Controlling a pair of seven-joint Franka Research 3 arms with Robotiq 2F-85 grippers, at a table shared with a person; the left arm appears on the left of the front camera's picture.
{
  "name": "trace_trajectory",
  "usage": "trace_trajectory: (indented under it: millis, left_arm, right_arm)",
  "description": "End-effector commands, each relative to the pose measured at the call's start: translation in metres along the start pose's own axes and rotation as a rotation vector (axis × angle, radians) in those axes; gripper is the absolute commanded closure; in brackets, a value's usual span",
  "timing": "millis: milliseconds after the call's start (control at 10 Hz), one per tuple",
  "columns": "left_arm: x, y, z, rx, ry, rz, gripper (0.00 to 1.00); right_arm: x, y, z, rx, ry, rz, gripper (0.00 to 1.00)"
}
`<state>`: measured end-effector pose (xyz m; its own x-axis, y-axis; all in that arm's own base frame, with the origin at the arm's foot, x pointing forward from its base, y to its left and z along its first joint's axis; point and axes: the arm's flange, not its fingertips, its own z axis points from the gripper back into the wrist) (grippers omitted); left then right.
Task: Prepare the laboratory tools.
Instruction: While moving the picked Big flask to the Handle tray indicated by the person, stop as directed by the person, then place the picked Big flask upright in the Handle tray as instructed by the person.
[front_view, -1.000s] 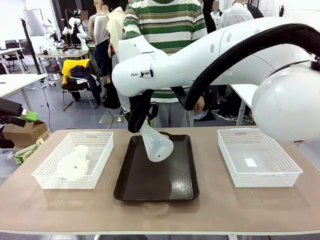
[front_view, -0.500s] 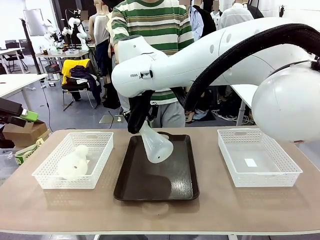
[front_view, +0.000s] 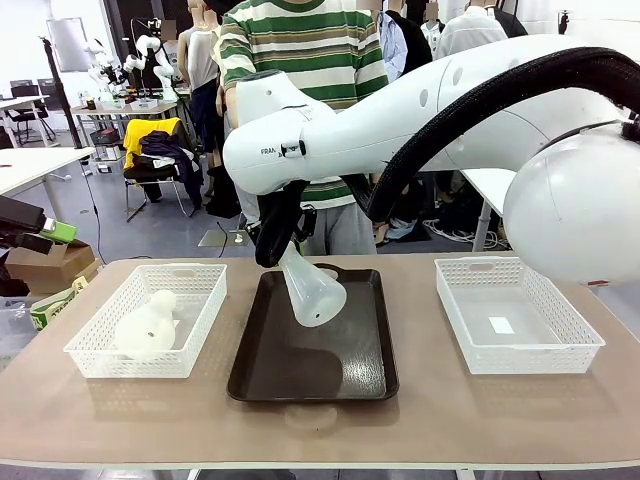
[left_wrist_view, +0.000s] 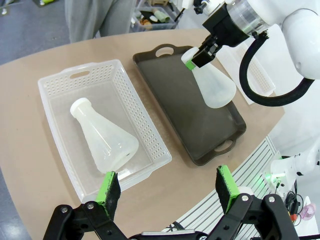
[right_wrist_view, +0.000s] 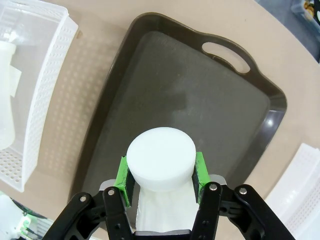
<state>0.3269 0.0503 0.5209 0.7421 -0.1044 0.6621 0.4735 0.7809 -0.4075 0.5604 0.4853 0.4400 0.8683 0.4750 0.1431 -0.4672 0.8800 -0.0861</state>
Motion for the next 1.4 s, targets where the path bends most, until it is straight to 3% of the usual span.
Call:
trace_trajectory:
  millis: [0,1300]
  left_arm:
    - [-0.0004,0.0035,0.0008,-0.018,-0.005,-0.016,0.00]
    - [-0.0004,0.0035,0.0008,-0.018,-0.005,-0.016,0.00]
  right_arm:
    - [0.0003,0.0008,0.0000,0.003,-0.009,0.002,1.00]
    - [0.0003,0.0008,0.0000,0.003,-0.009,0.002,1.00]
